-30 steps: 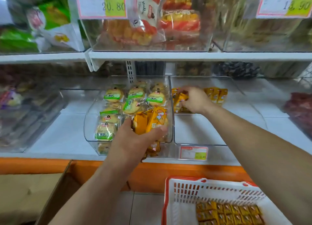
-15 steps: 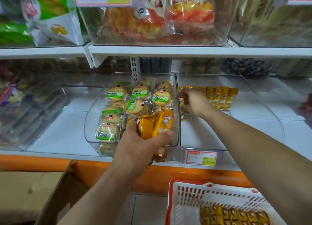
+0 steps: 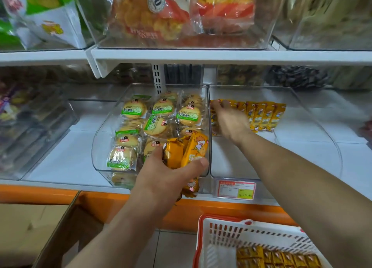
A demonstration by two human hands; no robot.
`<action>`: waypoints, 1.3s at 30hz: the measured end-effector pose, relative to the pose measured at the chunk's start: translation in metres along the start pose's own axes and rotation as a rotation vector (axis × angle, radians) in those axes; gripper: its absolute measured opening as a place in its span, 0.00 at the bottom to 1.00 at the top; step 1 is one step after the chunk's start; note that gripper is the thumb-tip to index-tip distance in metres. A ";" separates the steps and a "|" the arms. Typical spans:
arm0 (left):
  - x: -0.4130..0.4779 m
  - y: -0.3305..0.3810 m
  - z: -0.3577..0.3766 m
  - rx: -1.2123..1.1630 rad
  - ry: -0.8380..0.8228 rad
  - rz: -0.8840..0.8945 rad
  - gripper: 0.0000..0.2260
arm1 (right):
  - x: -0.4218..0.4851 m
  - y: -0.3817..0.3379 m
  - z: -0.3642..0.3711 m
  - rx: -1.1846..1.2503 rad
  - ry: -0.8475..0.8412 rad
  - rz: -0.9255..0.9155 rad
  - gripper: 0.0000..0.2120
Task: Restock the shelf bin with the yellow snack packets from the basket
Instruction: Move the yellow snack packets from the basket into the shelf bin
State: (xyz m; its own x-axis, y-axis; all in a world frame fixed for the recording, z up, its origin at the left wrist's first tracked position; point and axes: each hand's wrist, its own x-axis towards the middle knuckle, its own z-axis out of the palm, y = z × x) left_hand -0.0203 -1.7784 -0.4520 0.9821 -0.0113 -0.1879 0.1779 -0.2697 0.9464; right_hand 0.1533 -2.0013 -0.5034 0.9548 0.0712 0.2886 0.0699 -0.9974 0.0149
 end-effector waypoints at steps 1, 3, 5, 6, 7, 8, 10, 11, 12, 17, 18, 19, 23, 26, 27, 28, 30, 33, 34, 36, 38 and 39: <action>0.000 0.000 0.001 -0.001 -0.002 0.000 0.21 | 0.001 0.000 0.000 0.012 -0.004 0.005 0.34; 0.000 0.002 0.002 -0.010 -0.001 0.002 0.20 | 0.001 0.001 -0.002 0.047 -0.031 0.009 0.35; 0.000 0.006 0.002 -0.013 -0.002 0.008 0.19 | 0.000 0.002 -0.007 0.055 -0.082 0.021 0.37; 0.000 0.008 0.003 -0.020 -0.006 0.012 0.20 | 0.000 0.003 -0.011 0.056 -0.106 0.031 0.37; -0.001 0.011 0.003 -0.032 -0.009 0.014 0.22 | -0.002 0.004 -0.018 0.064 -0.123 0.039 0.38; -0.002 0.014 0.004 -0.045 -0.010 0.013 0.24 | -0.006 0.006 -0.026 0.078 -0.131 0.047 0.38; -0.005 0.020 0.007 -0.059 -0.012 0.016 0.24 | -0.020 0.010 -0.048 0.120 -0.113 0.071 0.36; -0.006 0.021 0.008 -0.064 -0.014 0.023 0.23 | -0.032 0.013 -0.060 0.156 -0.092 0.085 0.35; -0.009 0.023 0.010 -0.070 -0.021 0.028 0.23 | -0.046 0.015 -0.073 0.208 -0.068 0.098 0.32; -0.025 0.031 0.030 -0.094 -0.094 0.028 0.21 | -0.149 0.016 -0.129 0.889 -0.089 0.185 0.10; -0.030 0.032 0.037 -0.096 -0.115 0.033 0.20 | -0.169 0.014 -0.139 1.094 -0.151 0.214 0.07; -0.036 0.034 0.044 -0.093 -0.141 0.038 0.20 | -0.187 0.011 -0.147 1.280 -0.208 0.244 0.05; -0.058 0.036 0.075 -0.120 -0.267 0.104 0.14 | -0.226 0.010 -0.164 1.637 -0.226 0.439 0.10; -0.070 0.038 0.090 -0.123 -0.327 0.141 0.12 | -0.236 0.016 -0.169 1.619 -0.222 0.470 0.20; -0.073 0.039 0.092 -0.130 -0.339 0.139 0.13 | -0.238 0.019 -0.170 1.627 -0.226 0.473 0.23; -0.074 0.040 0.095 -0.137 -0.347 0.127 0.13 | -0.239 0.022 -0.171 1.643 -0.228 0.486 0.24; -0.076 0.044 0.098 -0.160 -0.365 0.074 0.16 | -0.242 0.029 -0.172 1.676 -0.224 0.525 0.21; -0.076 0.045 0.101 -0.207 -0.370 -0.009 0.23 | -0.245 0.039 -0.169 1.702 -0.217 0.577 0.17; -0.076 0.044 0.102 -0.226 -0.368 -0.026 0.23 | -0.246 0.042 -0.169 1.708 -0.216 0.580 0.16; -0.076 0.043 0.103 -0.259 -0.384 -0.047 0.21 | -0.247 0.045 -0.168 1.735 -0.195 0.585 0.16; -0.076 0.043 0.104 -0.299 -0.403 -0.078 0.20 | -0.247 0.045 -0.167 1.770 -0.156 0.600 0.18; -0.075 0.043 0.105 -0.317 -0.406 -0.104 0.21 | -0.246 0.045 -0.166 1.787 -0.138 0.602 0.18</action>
State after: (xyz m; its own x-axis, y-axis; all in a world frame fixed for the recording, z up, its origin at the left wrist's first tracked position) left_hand -0.0925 -1.8902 -0.4252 0.8669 -0.3889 -0.3119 0.3446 0.0152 0.9386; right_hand -0.1263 -2.0648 -0.4149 0.9700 -0.1468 -0.1939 -0.1464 0.2843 -0.9475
